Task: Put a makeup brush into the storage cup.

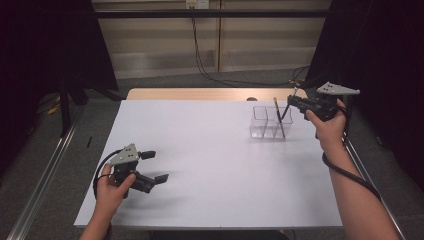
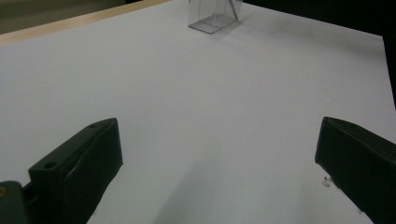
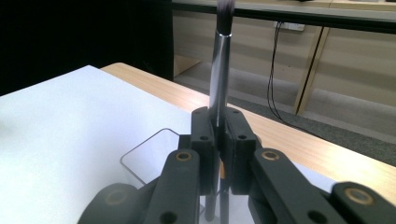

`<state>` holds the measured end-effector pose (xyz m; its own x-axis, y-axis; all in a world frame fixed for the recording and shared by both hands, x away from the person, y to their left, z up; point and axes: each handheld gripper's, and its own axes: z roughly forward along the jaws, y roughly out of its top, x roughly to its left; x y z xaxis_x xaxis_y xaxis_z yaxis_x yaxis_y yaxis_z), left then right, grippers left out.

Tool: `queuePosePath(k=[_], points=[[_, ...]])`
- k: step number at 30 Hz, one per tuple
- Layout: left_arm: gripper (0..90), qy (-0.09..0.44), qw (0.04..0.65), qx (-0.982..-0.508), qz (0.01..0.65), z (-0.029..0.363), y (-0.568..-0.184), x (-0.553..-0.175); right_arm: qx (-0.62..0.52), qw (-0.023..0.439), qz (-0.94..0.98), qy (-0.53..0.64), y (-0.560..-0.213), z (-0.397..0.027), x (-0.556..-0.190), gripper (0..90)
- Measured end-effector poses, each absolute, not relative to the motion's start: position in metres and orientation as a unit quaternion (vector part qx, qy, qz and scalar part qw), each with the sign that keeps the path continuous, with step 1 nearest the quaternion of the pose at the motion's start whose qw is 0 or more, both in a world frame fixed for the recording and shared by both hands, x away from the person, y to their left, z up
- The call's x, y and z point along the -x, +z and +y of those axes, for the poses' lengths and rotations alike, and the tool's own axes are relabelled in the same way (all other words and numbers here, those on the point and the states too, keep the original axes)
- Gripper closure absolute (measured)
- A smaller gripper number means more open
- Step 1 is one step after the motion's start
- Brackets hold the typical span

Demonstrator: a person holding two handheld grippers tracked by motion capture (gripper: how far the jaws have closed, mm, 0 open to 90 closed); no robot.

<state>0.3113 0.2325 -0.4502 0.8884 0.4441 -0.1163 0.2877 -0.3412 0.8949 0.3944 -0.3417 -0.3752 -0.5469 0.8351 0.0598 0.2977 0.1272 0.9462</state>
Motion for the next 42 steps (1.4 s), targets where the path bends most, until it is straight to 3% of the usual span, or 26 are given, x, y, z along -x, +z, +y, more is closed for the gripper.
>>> queuePosePath(k=[42], points=[[0.6,0.080,0.528,-0.818,0.214,0.231,-0.449,-0.313,-0.415,0.241,0.711,0.513,-0.401,-0.339,-0.393,84.4]])
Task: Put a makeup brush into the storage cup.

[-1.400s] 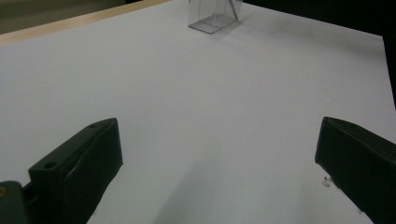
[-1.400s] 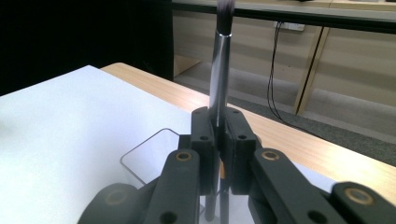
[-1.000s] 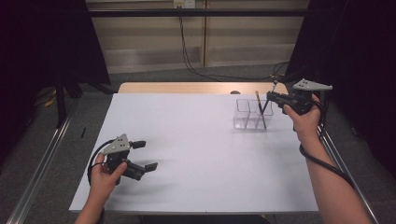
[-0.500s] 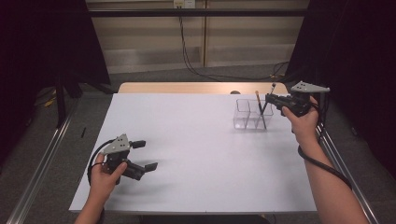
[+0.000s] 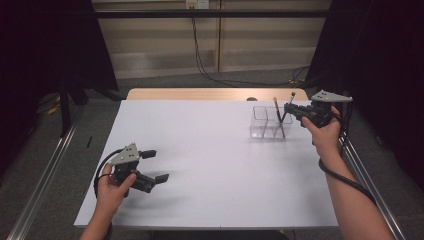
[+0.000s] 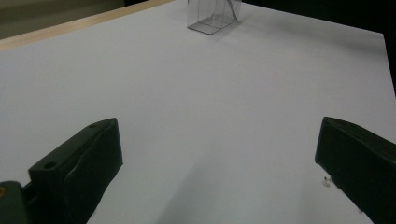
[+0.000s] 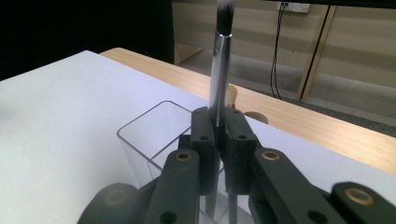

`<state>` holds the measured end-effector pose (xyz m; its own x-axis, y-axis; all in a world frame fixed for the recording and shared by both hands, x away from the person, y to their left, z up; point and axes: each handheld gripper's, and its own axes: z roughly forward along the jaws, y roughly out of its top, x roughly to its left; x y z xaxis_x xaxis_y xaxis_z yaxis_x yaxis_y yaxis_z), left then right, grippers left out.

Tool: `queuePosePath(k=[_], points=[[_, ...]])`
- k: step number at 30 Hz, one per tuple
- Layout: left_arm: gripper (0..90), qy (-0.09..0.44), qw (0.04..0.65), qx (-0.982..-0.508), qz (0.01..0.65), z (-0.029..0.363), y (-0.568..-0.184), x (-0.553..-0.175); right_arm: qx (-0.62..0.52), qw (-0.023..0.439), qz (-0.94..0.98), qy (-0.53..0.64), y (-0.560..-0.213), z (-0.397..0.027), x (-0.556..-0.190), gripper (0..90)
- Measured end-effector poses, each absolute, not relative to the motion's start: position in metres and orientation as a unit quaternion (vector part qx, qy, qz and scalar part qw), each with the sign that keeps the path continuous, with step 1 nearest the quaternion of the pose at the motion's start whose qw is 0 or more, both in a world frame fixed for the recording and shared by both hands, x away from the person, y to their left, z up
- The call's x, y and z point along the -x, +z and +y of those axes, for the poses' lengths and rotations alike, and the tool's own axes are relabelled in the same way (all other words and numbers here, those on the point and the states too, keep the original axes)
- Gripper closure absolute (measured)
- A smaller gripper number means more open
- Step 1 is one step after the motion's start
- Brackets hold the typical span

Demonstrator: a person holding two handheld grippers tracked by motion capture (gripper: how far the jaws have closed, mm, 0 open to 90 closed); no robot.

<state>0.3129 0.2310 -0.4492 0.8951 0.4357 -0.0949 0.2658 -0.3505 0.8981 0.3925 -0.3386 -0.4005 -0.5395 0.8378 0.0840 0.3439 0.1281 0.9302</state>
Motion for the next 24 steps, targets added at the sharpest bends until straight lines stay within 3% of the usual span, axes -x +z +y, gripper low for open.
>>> queuePosePath(k=[13,24], points=[[0.6,0.078,0.528,-0.818,0.215,0.2296,-0.4489,-0.3133,-0.419,0.237,0.709,0.515,-0.4025,-0.3400,-0.3904,84.0],[0.6,0.080,0.527,-0.819,0.211,0.2290,-0.4489,-0.3142,-0.430,0.233,0.696,0.525,-0.4085,-0.3423,-0.3864,63.4]])
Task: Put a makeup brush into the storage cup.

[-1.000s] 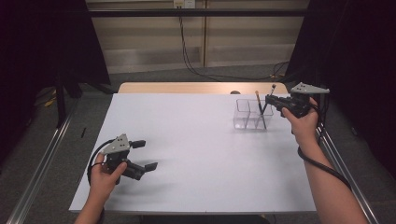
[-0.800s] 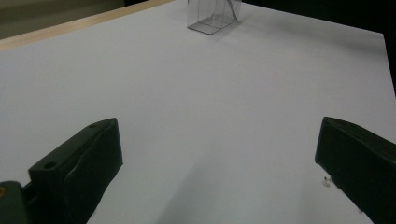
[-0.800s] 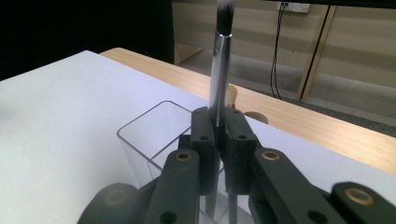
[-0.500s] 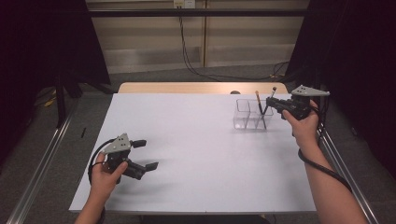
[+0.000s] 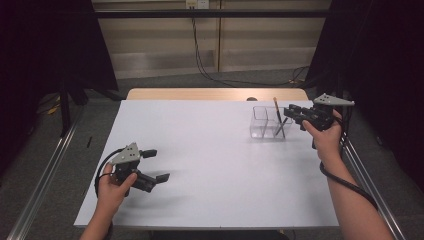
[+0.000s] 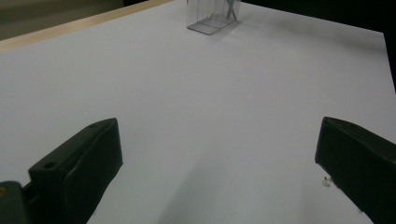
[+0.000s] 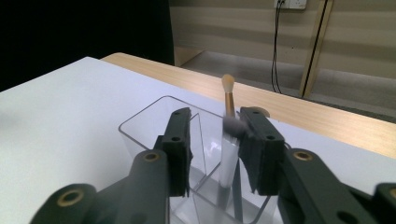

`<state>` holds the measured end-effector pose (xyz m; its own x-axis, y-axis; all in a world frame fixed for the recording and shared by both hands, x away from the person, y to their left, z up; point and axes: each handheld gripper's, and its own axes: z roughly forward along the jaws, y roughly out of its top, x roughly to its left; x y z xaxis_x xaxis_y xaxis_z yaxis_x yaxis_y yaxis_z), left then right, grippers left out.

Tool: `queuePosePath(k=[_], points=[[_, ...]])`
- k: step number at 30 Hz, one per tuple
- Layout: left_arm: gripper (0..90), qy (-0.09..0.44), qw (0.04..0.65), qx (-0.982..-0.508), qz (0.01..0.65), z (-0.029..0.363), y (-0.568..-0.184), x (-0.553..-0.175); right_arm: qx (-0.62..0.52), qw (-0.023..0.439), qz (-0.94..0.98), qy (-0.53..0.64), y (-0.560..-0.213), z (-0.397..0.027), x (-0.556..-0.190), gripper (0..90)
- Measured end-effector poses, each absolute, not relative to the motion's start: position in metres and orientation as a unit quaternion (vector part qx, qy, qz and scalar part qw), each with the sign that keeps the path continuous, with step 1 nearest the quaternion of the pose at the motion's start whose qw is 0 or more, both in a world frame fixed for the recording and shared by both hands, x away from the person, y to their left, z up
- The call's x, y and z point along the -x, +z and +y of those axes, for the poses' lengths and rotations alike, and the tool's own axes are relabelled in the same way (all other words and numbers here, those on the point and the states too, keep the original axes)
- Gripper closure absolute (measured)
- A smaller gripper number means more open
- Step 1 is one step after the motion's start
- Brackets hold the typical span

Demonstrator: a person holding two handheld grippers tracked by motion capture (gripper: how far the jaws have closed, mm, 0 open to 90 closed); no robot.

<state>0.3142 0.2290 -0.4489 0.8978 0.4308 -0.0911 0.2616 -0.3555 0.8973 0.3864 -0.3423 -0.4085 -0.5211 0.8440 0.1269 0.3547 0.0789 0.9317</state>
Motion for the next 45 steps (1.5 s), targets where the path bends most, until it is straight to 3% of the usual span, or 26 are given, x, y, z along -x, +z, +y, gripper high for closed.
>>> queuePosePath(k=[24,34,45], points=[[0.6,0.080,0.527,-0.820,0.210,0.228,-0.448,-0.314,-0.452,0.233,0.684,0.523,-0.418,-0.340,-0.375,10.8],[0.6,0.083,0.530,-0.817,0.212,0.230,-0.448,-0.312,-0.452,0.239,0.681,0.525,-0.422,-0.338,-0.366,3.9],[0.6,0.082,0.535,-0.813,0.214,0.232,-0.448,-0.312,-0.442,0.244,0.683,0.528,-0.421,-0.332,-0.357,3.1]])
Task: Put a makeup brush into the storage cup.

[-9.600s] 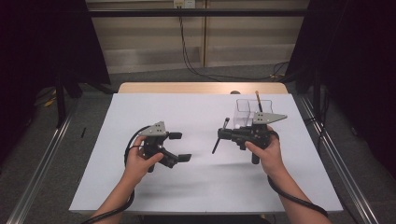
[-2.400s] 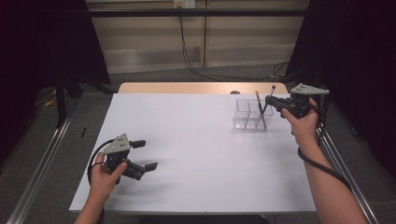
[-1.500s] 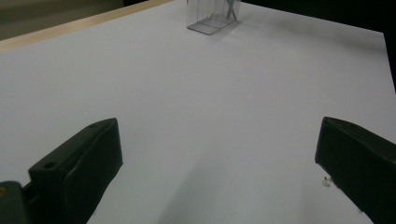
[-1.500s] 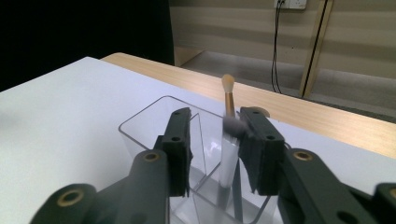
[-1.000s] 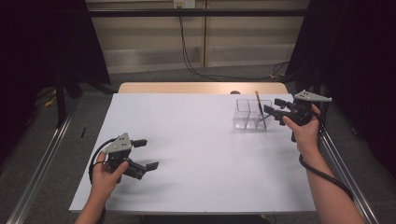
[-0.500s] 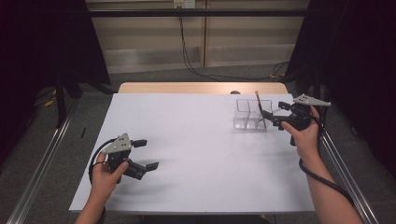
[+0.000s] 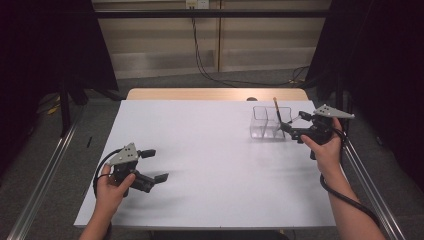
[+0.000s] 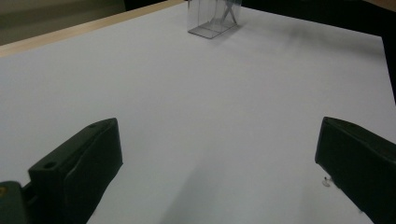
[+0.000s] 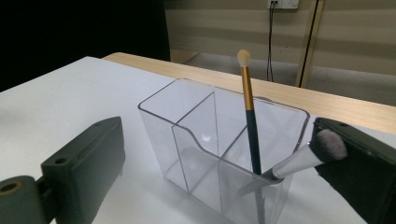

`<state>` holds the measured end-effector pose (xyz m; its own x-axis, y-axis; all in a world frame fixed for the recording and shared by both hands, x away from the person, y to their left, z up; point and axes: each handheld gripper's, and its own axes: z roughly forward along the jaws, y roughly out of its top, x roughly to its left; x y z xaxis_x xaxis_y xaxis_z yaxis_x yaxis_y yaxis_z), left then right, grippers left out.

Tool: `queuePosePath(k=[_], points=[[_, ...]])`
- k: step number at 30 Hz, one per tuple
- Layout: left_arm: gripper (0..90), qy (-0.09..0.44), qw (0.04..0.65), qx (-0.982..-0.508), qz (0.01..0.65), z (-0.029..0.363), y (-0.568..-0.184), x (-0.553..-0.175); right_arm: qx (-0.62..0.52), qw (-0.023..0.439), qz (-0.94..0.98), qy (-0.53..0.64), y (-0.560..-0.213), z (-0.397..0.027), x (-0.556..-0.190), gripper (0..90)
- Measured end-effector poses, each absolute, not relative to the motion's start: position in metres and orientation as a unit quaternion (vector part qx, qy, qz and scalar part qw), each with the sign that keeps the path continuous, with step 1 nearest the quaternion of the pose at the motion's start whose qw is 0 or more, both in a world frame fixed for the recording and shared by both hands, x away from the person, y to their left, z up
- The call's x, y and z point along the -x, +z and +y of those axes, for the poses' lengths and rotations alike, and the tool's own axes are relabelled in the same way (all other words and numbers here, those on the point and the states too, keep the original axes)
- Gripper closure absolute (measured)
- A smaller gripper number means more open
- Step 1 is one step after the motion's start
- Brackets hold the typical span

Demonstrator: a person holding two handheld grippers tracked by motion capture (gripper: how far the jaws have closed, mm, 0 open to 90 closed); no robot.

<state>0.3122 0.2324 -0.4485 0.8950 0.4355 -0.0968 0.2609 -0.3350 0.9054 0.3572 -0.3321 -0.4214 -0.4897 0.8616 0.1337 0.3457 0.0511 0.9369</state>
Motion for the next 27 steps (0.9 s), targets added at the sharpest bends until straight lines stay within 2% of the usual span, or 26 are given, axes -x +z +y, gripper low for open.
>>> queuePosePath(k=[27], points=[[0.6,0.080,0.534,-0.814,0.216,0.230,-0.450,-0.316,-0.422,0.227,0.693,0.539,-0.433,-0.327,-0.328,2.9]])
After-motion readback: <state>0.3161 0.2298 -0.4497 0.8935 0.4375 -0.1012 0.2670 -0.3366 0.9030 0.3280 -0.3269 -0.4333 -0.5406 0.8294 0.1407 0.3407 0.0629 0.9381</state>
